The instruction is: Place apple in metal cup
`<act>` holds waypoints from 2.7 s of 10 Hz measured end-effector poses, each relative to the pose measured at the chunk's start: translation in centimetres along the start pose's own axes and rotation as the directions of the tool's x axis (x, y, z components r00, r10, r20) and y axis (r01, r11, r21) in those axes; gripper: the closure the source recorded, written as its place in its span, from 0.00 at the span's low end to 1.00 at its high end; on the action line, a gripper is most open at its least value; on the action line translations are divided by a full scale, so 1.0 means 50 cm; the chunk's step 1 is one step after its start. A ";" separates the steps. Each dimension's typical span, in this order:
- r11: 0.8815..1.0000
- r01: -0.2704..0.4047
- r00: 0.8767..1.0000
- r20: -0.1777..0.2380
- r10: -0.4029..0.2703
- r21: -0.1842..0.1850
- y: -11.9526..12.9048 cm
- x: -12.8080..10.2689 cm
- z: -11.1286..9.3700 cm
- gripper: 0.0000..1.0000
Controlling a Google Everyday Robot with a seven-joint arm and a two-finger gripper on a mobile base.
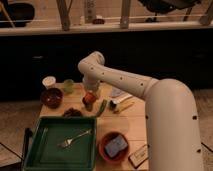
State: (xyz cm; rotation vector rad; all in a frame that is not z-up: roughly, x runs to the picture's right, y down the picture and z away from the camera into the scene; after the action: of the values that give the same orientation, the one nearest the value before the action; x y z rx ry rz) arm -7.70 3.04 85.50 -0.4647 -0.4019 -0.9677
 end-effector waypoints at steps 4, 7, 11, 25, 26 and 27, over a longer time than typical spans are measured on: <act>1.000 -0.008 1.000 0.004 0.008 0.002 0.000 0.008 0.003 1.00; 1.000 -0.014 1.000 0.007 0.014 0.003 0.000 0.013 0.006 1.00; 1.000 -0.024 1.000 0.011 0.024 0.006 -0.001 0.021 0.008 1.00; 0.998 -0.054 0.997 0.050 0.053 0.024 -0.010 0.030 0.013 1.00; 0.998 -0.055 0.997 0.053 0.054 0.025 -0.010 0.030 0.013 1.00; 0.998 -0.057 0.997 0.056 0.056 0.026 -0.010 0.031 0.013 1.00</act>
State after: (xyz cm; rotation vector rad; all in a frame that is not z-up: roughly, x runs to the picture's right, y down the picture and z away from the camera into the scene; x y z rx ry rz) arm -7.42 2.06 86.97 -0.4761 -0.4490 -0.8950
